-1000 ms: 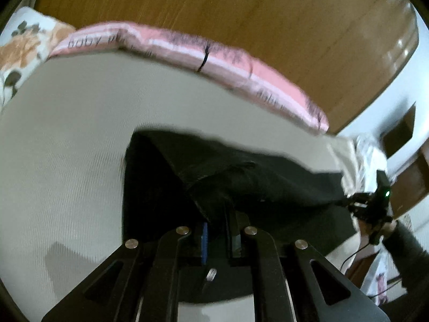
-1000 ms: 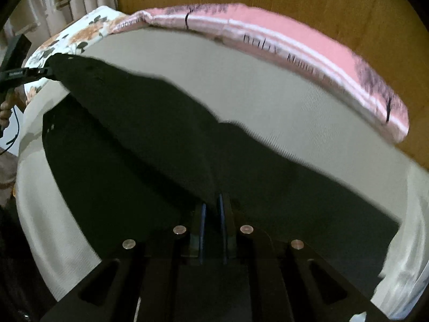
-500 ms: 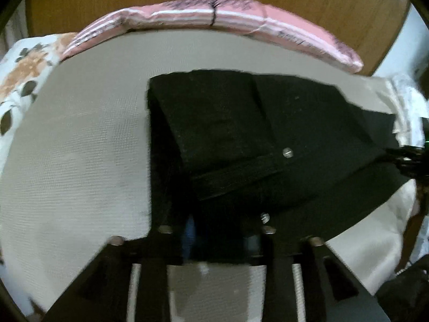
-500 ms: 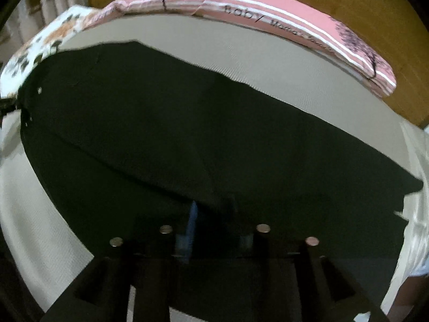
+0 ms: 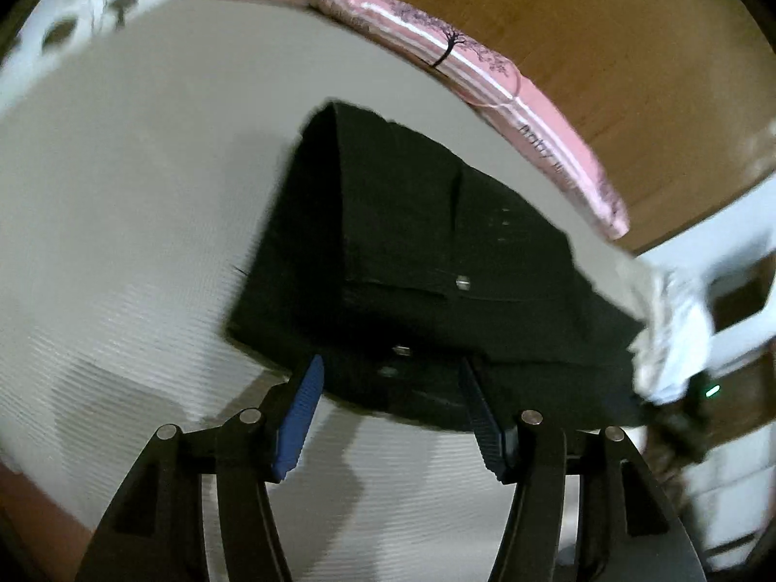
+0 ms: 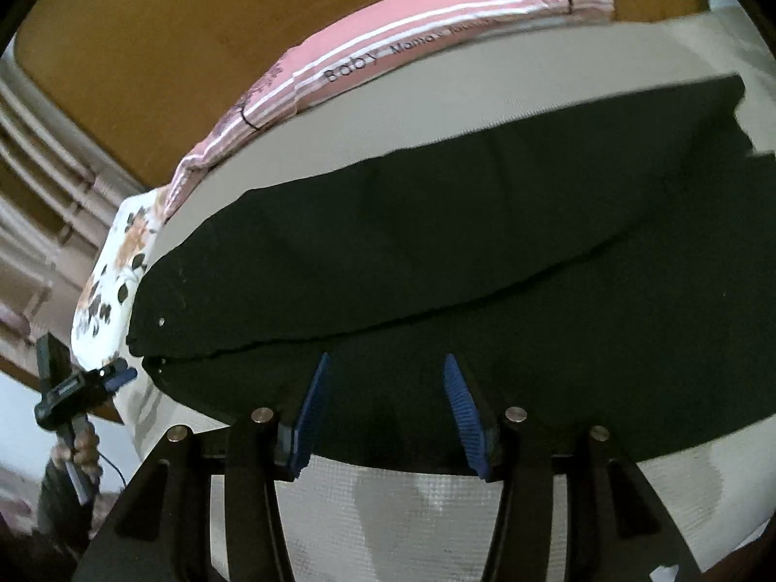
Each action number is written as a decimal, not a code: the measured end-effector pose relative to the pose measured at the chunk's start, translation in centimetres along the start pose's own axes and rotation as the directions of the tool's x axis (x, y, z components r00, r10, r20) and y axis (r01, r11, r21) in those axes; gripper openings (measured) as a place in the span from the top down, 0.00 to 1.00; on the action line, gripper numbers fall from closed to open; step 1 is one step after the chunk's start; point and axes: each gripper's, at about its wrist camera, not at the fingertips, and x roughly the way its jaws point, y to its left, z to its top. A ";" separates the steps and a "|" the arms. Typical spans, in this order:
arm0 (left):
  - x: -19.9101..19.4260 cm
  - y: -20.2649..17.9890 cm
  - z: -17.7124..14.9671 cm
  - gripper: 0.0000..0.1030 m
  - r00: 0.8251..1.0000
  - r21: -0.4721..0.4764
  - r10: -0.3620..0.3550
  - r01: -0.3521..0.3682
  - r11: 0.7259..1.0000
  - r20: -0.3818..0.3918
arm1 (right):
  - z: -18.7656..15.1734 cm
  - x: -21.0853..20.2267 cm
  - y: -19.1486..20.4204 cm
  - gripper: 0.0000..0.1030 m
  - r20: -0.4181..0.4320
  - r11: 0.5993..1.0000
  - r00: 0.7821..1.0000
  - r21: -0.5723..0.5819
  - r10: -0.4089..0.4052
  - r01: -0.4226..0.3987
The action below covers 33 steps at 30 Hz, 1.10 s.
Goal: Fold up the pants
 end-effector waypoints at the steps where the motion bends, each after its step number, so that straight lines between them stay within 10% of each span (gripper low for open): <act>1: 0.5 0.0 0.0 0.43 1.000 -0.031 -0.026 0.025 0.999 -0.007 | -0.2 0.3 -0.1 0.54 -0.002 1.000 1.000 0.020 0.003 -0.003; 9: 2.6 0.5 1.5 0.45 0.993 -0.229 -0.099 0.110 0.967 0.056 | -1.2 2.3 -1.8 0.54 0.011 0.969 0.995 0.224 0.101 -0.101; 10: 2.7 0.6 1.6 0.57 0.992 -0.249 -0.109 0.123 0.961 0.070 | -1.3 2.5 -1.9 0.54 0.014 0.965 0.994 0.239 0.111 -0.112; 14: 2.6 0.0 2.2 0.78 0.993 -0.241 -0.067 0.089 0.967 0.098 | -1.1 3.7 -2.0 0.54 0.034 0.953 0.992 0.275 0.122 -0.126; 22: 0.1 -1.4 3.7 0.82 0.986 -0.195 -0.066 0.096 0.976 0.151 | 1.6 5.2 -3.5 0.55 0.154 0.887 0.976 0.414 0.152 -0.204; 30: 1.2 -1.0 3.9 0.82 0.996 -0.130 0.035 -0.024 0.991 0.082 | 4.3 2.9 -8.1 0.91 0.252 0.836 0.963 0.506 0.091 -0.211; 33: 2.0 -0.6 3.5 0.82 0.996 -0.093 0.080 -0.076 0.993 0.046 | 4.6 1.9 -7.6 0.93 0.230 0.875 0.971 0.456 0.060 -0.162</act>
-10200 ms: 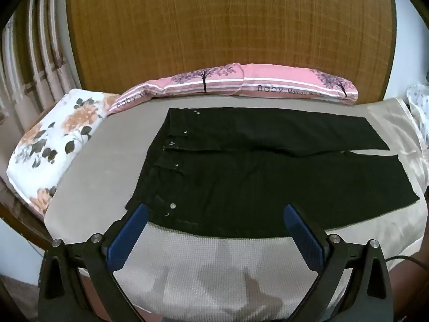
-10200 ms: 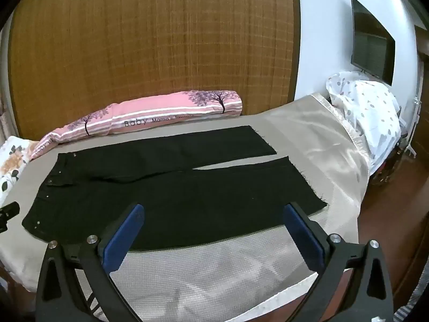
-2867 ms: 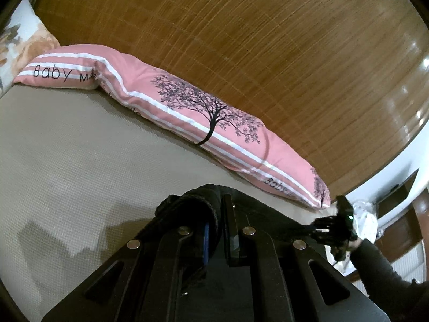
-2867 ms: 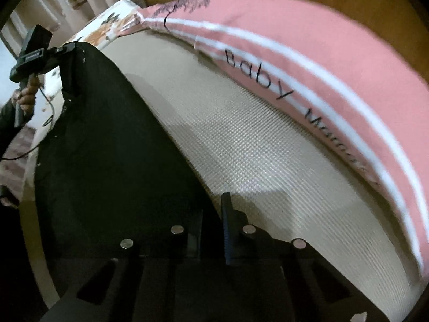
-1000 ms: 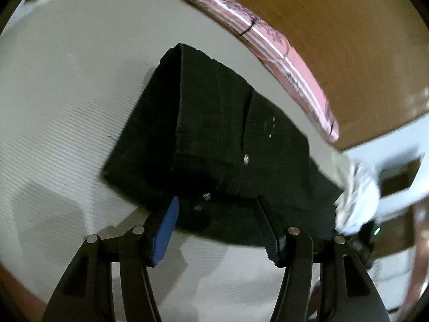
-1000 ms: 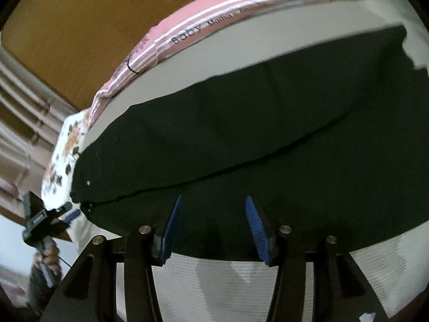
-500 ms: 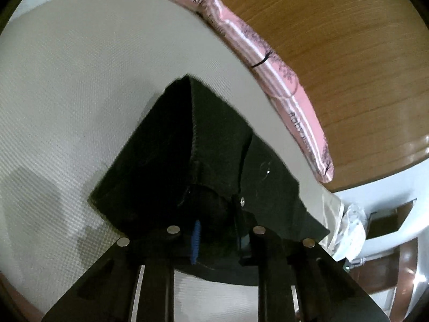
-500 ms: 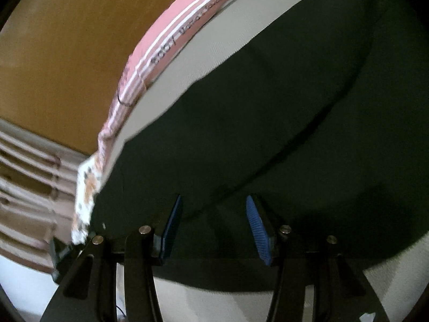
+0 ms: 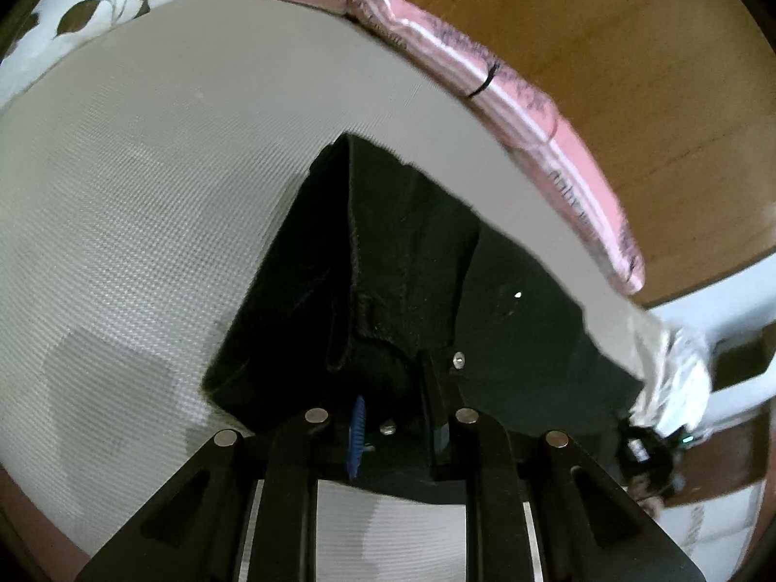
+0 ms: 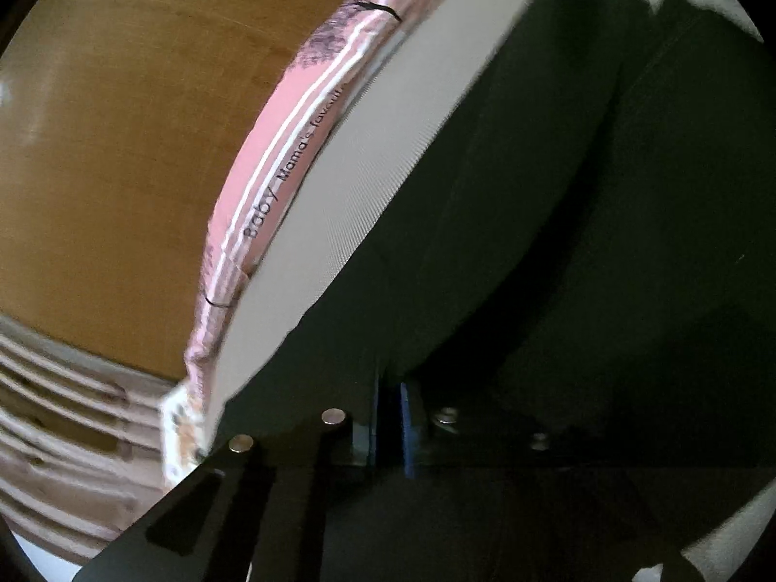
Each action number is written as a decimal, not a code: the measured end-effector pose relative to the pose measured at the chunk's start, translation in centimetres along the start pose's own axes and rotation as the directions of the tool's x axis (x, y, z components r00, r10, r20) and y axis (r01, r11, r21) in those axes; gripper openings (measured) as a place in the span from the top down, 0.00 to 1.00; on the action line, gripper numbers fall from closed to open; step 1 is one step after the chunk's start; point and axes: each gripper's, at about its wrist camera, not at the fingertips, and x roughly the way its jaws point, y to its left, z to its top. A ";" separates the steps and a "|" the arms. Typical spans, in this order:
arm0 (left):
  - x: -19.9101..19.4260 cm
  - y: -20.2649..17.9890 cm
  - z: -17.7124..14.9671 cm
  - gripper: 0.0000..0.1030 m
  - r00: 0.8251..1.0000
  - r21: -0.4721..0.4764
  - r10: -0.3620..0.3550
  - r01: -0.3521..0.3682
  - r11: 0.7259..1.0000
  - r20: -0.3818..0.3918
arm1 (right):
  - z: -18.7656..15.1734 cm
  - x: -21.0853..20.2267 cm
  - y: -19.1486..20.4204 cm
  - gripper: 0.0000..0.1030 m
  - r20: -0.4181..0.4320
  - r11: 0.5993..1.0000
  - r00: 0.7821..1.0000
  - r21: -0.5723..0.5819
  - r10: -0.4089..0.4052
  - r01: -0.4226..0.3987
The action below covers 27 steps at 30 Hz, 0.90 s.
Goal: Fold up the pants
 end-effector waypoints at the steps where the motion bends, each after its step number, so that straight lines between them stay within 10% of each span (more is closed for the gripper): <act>1: 0.2 0.1 -0.1 0.82 1.000 0.019 0.016 -0.016 1.000 -0.008 | -0.2 -0.5 0.9 0.93 -0.001 0.998 0.999 -0.054 -0.041 0.041; 9: 0.2 -0.9 -0.8 0.82 0.990 0.260 0.135 -0.121 0.958 -0.035 | -4.0 -4.0 3.9 0.94 0.040 0.914 0.964 -0.311 -0.263 0.262; 18: 0.6 -0.5 -0.9 0.81 0.980 0.374 0.196 -0.167 0.912 -0.040 | -7.5 -3.7 1.4 0.94 -0.051 0.888 0.929 -0.316 -0.368 0.334; 27: -0.4 -1.2 -1.8 0.65 0.968 0.406 0.252 -0.229 0.884 -0.001 | -6.9 -3.5 -0.5 0.80 -0.119 0.948 0.954 -0.200 -0.275 0.248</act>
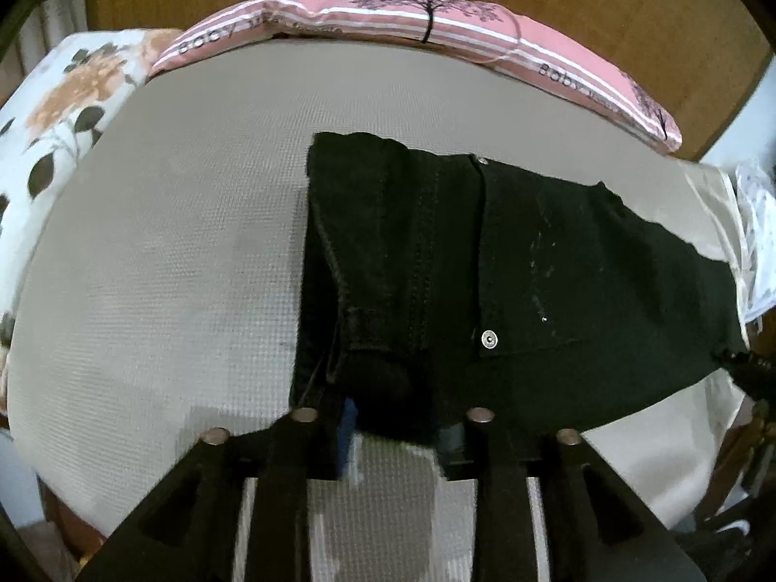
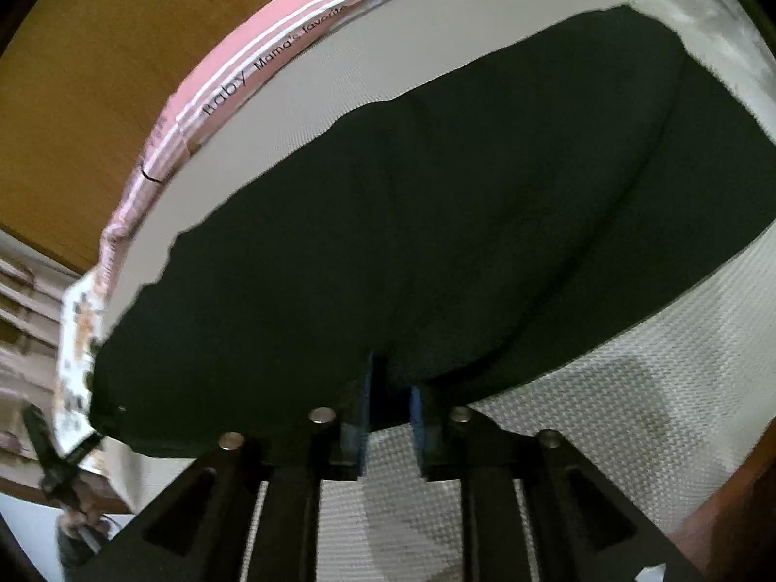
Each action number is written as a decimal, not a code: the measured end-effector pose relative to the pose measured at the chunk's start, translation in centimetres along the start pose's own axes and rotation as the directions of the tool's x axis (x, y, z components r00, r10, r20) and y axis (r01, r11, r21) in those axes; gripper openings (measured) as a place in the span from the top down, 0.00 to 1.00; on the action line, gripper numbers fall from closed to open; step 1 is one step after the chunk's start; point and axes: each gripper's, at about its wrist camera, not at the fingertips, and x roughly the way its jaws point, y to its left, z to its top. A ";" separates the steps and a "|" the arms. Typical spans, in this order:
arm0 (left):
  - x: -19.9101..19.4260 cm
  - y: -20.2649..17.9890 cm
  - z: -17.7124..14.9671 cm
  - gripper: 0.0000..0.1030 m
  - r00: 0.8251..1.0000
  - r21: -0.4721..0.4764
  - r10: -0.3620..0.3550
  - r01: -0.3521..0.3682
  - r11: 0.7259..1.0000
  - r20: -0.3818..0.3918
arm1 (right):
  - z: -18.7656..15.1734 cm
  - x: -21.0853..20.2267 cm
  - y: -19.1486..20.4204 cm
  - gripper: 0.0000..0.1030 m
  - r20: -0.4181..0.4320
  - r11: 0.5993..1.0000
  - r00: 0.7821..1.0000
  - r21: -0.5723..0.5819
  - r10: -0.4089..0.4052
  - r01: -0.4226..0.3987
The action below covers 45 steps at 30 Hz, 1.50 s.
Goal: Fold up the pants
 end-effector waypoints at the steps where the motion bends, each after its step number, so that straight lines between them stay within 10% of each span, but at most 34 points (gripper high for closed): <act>1: -0.5 0.3 -0.1 0.59 1.000 -0.010 0.011 -0.011 1.000 -0.005 | 0.1 -0.1 -0.5 0.76 0.008 0.999 0.999 0.030 0.035 -0.035; 12: -6.6 -1.4 -0.1 0.57 0.969 0.038 0.181 -0.189 0.981 0.166 | 3.2 -1.6 -6.7 0.69 0.111 0.948 0.987 0.281 0.119 -0.146; 18: -4.5 -11.5 0.6 0.56 0.987 0.273 -0.021 -0.024 0.962 0.158 | 6.5 -3.3 -10.0 0.69 0.160 0.942 0.986 0.321 0.051 -0.100; 34: 2.5 -34.0 -4.1 0.56 0.956 0.713 -0.279 0.257 0.652 -0.090 | 12.9 -4.8 -15.0 0.71 0.144 0.947 0.990 0.316 0.005 -0.051; 41: 4.5 -39.3 -5.3 0.56 0.930 0.746 -0.334 0.331 0.577 -0.155 | 13.8 -5.1 -15.4 0.71 0.157 0.941 0.987 0.328 0.031 -0.081; 45: 5.6 -41.7 -5.8 0.56 0.926 0.758 -0.338 0.342 0.556 -0.170 | 14.3 -5.3 -15.6 0.89 0.160 0.938 0.986 0.332 0.051 -0.102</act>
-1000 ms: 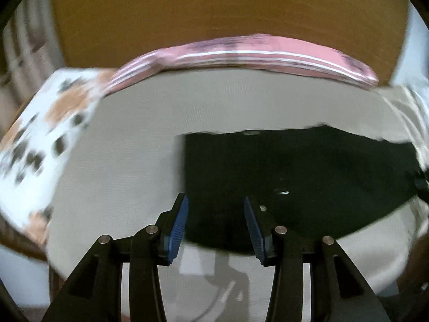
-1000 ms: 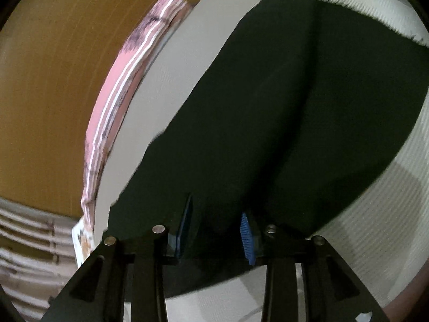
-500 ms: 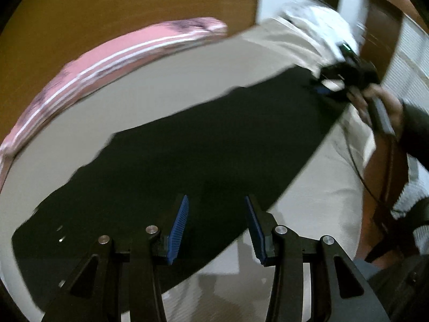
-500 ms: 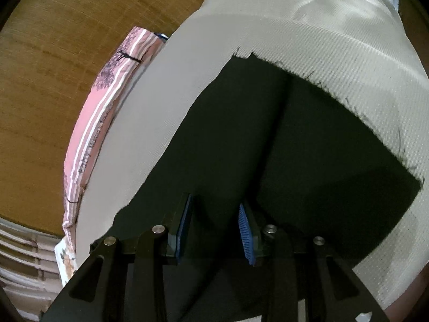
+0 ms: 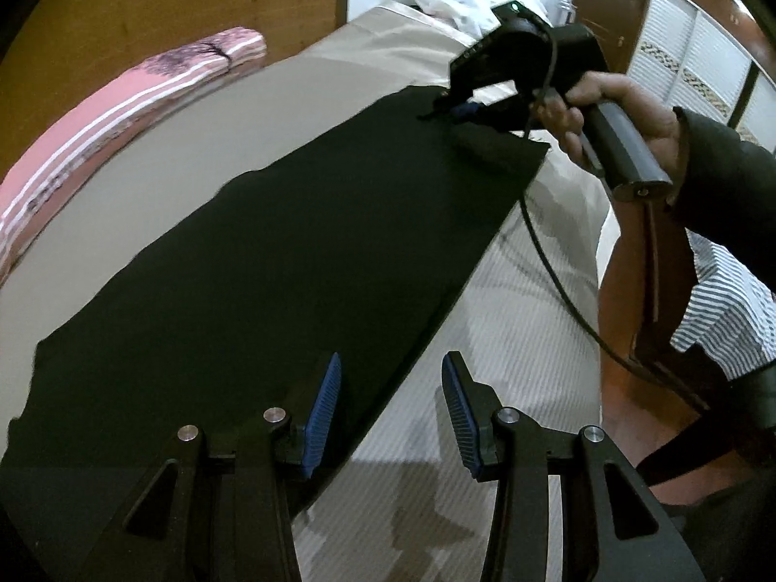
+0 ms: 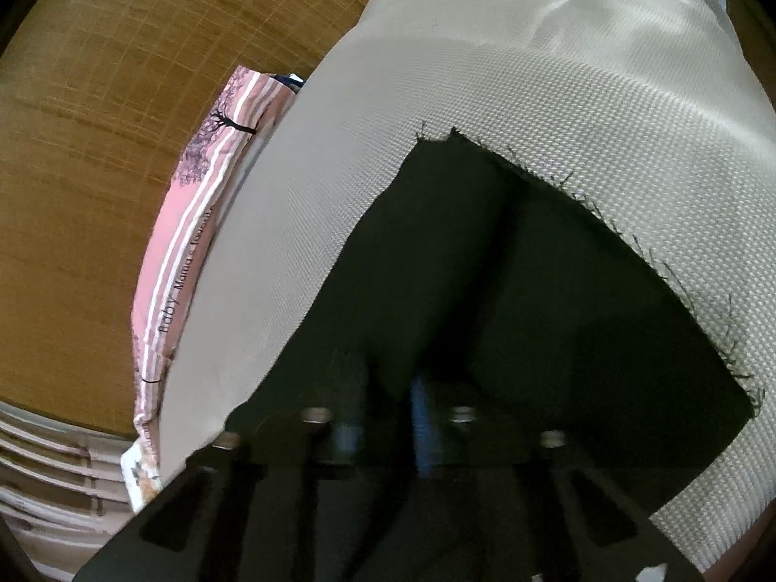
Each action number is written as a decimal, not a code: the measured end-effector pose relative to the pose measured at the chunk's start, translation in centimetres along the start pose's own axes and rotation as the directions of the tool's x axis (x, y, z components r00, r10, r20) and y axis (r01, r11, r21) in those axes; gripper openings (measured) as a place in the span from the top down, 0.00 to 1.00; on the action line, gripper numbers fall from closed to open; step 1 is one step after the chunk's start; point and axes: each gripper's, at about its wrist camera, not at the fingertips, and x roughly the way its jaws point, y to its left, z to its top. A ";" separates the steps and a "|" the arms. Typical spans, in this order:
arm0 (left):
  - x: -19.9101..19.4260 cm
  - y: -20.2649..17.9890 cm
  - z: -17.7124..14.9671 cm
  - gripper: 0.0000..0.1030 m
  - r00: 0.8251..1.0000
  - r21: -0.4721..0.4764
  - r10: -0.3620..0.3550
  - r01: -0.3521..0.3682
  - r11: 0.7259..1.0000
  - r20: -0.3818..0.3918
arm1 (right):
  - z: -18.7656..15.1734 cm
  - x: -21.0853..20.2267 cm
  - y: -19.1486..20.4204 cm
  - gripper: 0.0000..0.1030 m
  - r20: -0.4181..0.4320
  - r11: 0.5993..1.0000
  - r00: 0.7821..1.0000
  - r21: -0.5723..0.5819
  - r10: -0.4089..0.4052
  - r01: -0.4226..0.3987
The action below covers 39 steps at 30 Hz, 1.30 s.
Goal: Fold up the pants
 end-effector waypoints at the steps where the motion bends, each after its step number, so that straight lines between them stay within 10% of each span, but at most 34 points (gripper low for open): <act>1: 0.3 -0.1 0.2 0.56 1.000 0.001 -0.007 0.007 1.000 0.000 | 0.1 -0.2 0.3 0.90 0.001 1.000 1.000 -0.004 0.006 -0.006; 14: 2.8 2.0 0.5 0.84 0.998 -0.127 -0.060 0.057 0.990 -0.019 | 2.4 1.6 9.0 0.86 -0.076 0.986 0.997 -0.164 0.006 -0.018; 20: 3.0 2.9 -0.1 0.88 0.996 -0.201 -0.088 0.088 0.976 0.008 | 2.3 4.4 12.4 0.77 -0.133 0.965 0.981 -0.204 0.141 -0.166; 39: 3.4 3.8 -0.2 0.88 0.991 -0.217 -0.127 0.131 0.967 0.034 | 5.6 5.2 4.1 0.76 -0.043 1.000 0.999 -0.030 -0.001 -0.001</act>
